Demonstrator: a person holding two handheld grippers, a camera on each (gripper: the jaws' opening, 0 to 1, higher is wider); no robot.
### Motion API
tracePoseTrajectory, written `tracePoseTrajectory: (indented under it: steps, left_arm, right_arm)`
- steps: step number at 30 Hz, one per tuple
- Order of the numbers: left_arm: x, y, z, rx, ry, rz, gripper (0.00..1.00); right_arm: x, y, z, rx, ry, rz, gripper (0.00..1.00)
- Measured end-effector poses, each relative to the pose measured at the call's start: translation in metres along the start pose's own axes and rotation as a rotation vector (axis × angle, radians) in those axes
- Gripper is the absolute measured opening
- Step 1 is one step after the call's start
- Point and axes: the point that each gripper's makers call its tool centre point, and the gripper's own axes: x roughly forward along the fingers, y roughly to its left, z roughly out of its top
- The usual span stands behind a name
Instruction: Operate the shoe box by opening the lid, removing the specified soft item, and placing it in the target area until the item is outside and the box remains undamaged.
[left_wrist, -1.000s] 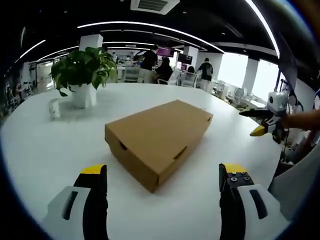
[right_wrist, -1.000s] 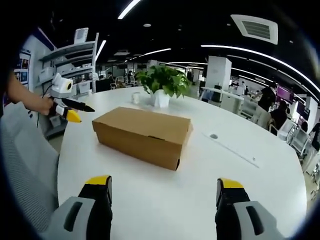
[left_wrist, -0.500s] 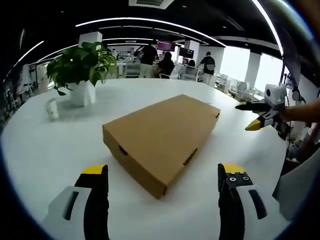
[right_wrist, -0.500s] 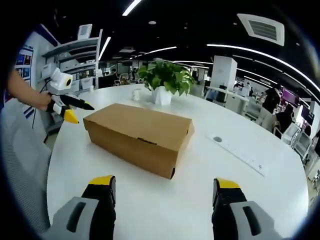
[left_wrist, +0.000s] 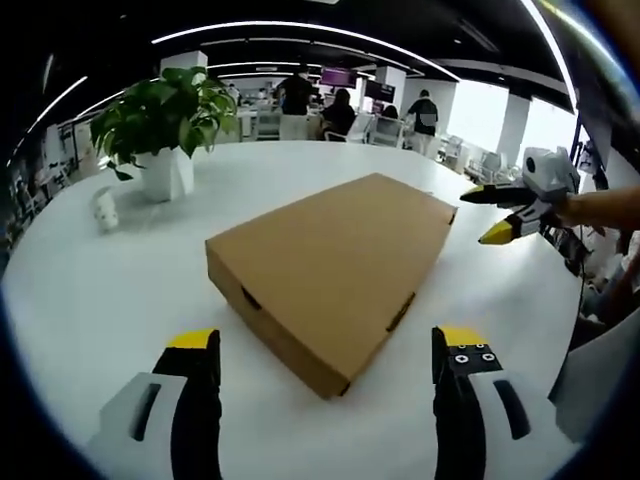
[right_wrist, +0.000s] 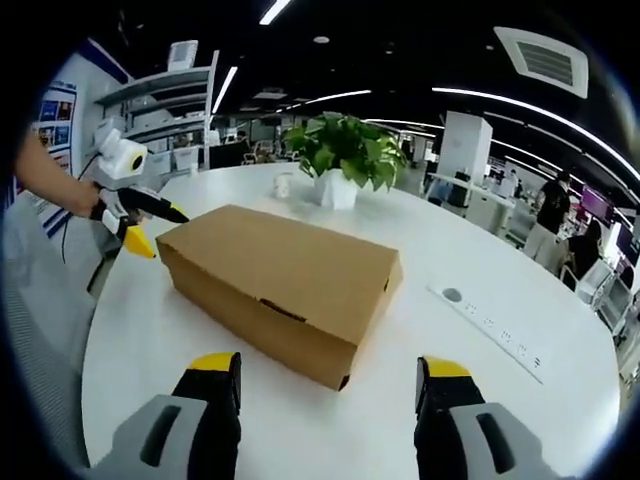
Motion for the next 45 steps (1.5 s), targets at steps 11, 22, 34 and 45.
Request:
tracePoseTrajectory:
  steps: [11, 22, 34, 45]
  left_arm:
    - [0.011, -0.01, 0.004, 0.004, 0.01, -0.017, 0.86]
    - [0.016, -0.01, 0.004, 0.026, 0.028, 0.005, 0.8]
    - [0.023, 0.0, 0.002, 0.05, 0.03, 0.046, 0.76]
    - [0.026, 0.003, 0.002, 0.069, 0.038, 0.044, 0.75]
  right_arm:
    - [0.022, 0.012, 0.004, -0.017, 0.034, 0.06, 0.64]
    - [0.036, 0.01, 0.007, -0.051, 0.065, 0.057, 0.54]
    - [0.038, 0.011, 0.006, -0.046, 0.084, 0.037, 0.52]
    - [0.038, 0.013, 0.006, -0.024, 0.099, 0.018, 0.51]
